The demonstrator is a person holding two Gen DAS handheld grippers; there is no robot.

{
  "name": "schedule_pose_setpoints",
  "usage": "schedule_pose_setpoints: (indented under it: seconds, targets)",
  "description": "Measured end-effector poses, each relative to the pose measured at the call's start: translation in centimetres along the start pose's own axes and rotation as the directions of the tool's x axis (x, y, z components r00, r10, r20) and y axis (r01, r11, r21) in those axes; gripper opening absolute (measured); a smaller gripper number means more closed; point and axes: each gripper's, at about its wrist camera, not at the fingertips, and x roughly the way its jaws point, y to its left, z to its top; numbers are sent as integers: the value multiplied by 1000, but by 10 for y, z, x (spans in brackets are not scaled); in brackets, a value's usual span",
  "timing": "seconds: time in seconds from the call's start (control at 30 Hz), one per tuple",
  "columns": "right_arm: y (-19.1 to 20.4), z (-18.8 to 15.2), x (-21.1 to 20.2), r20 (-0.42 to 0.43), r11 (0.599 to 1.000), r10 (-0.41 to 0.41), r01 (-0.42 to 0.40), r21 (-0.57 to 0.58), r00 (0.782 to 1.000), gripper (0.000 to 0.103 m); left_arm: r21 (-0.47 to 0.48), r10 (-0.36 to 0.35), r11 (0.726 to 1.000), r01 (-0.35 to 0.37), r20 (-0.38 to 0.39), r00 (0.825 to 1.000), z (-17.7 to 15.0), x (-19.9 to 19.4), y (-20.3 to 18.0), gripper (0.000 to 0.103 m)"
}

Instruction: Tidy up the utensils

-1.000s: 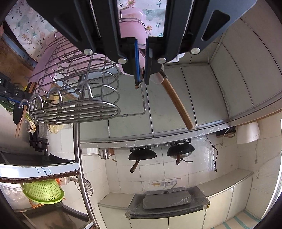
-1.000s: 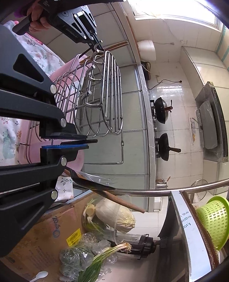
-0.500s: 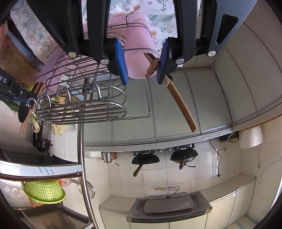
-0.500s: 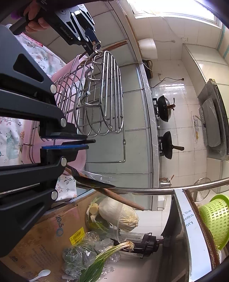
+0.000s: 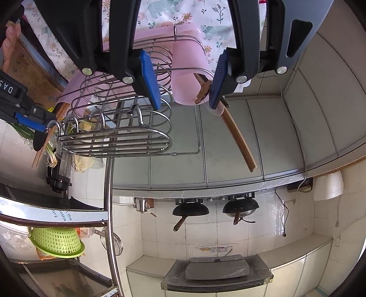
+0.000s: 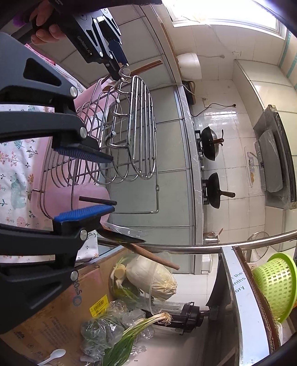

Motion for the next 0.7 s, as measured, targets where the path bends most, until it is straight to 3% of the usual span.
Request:
schedule_pose_setpoints:
  seconds: [0.33, 0.43, 0.7]
  targets:
    - [5, -3, -11, -1, 1000, 19, -19, 3, 1000, 39, -30, -25, 999, 25, -17, 1000, 4, -14, 0, 48]
    - [7, -4, -14, -2, 1000, 19, -19, 7, 1000, 45, -40, -25, 999, 24, -18, 1000, 4, -18, 1, 56]
    - [11, -7, -21, -3, 999, 41, -41, 18, 999, 49, -62, -25, 998, 23, -36, 999, 4, -27, 4, 61]
